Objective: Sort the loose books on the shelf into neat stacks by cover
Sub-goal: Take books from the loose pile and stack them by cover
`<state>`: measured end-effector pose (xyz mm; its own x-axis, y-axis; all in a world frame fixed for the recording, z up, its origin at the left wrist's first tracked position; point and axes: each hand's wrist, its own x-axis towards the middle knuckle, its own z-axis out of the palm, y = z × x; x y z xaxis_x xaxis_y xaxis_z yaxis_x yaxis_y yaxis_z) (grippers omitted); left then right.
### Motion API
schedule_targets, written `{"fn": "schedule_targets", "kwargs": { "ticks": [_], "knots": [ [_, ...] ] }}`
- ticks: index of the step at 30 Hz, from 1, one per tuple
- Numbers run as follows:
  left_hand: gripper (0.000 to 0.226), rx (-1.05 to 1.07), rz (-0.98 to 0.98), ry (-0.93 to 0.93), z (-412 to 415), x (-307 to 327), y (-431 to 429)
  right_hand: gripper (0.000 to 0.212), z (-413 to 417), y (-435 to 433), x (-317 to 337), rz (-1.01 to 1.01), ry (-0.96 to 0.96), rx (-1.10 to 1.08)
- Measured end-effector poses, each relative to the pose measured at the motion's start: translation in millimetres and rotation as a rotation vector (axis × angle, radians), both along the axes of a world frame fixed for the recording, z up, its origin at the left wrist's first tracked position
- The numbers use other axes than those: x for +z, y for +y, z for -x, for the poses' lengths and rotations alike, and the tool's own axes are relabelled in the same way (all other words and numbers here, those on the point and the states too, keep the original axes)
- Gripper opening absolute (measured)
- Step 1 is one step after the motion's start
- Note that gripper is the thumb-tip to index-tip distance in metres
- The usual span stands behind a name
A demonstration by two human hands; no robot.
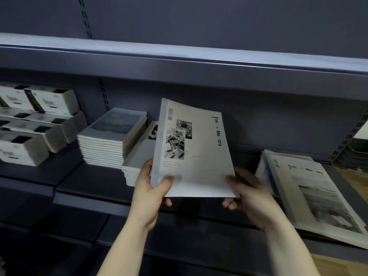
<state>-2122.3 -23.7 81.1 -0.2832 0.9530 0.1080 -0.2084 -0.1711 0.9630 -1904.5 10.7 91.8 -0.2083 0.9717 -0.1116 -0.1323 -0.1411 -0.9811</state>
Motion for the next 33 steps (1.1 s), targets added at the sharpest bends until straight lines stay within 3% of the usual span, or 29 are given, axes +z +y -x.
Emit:
{"fn": "schedule_targets", "kwargs": {
  "ticks": [6,16,21,24,29,33],
  "knots": [
    [0.04,-0.003,0.019,0.201,53.2,-0.4,4.6,0.019,55.7,6.3,-7.5,-0.082,-0.001,-0.125],
    [0.03,0.236,0.005,0.586,151.0,-36.5,12.7,0.021,110.9,20.1,3.8,-0.025,0.02,-0.323],
    [0.02,0.167,0.047,0.867,177.0,-68.1,25.7,0.018,127.0,21.6,6.1,-0.002,-0.068,-0.403],
    [0.033,0.185,0.043,1.101,179.2,-79.3,32.1,0.011,130.4,26.1,-0.1,-0.055,-0.253,-0.409],
    [0.043,0.253,-0.001,1.328,181.0,-87.8,39.4,0.03,128.0,31.8,-2.5,-0.233,-0.847,-0.471],
    [0.04,0.258,-0.018,1.465,182.2,-92.0,43.8,0.036,130.1,36.4,-1.7,-0.292,-1.024,-0.484]
  ]
}}
